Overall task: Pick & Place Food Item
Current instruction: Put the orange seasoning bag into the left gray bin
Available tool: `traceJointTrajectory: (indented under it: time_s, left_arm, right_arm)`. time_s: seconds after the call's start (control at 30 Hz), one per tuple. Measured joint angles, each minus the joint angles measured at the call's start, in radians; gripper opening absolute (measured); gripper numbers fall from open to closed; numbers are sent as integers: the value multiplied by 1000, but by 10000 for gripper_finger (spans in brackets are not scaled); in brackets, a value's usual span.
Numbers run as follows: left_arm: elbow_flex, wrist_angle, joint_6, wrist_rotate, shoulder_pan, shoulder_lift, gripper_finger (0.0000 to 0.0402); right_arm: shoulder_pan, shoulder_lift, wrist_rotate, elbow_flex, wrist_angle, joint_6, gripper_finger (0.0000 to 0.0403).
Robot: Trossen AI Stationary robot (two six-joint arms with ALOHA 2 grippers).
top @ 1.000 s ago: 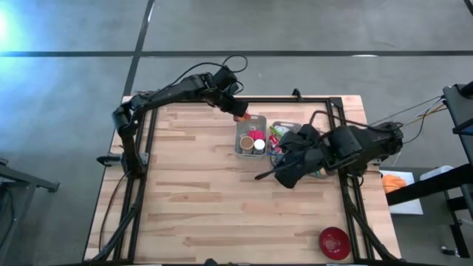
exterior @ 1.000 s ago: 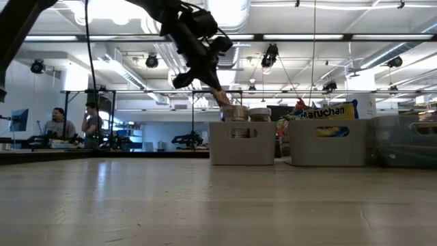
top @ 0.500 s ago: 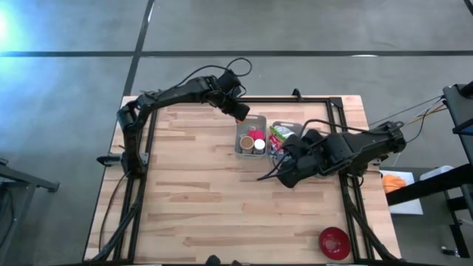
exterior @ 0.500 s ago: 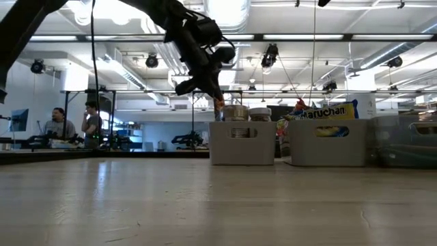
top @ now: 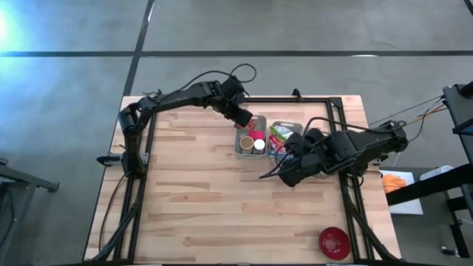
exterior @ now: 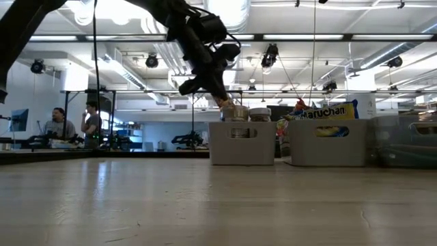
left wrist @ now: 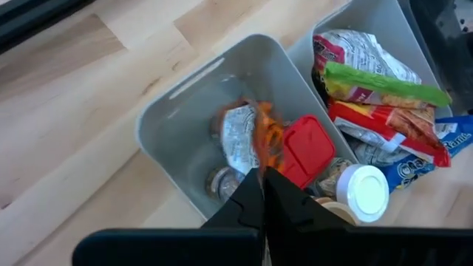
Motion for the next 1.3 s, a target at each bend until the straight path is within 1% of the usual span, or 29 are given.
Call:
traceJointTrajectory:
  time_s: [0.17,0.47,0.6,0.83,1.3]
  left_arm:
    - [0,0,0,3,-2,11,0]
    - [-1,6,-8,2,-4,76,0]
    - [-1,1,-10,-15,-2,97,0]
    - [-1,3,-10,-59,-1,99,0]
    - [0,8,-10,-61,-1,99,0]
  right_arm:
    - [0,0,0,-5,0,-3,309]
    - [0,0,0,-5,0,-4,309]
    - [0,0,0,-6,0,-3,309]
    - [0,0,0,-7,1,-4,309]
    - [0,0,0,-8,1,-23,309]
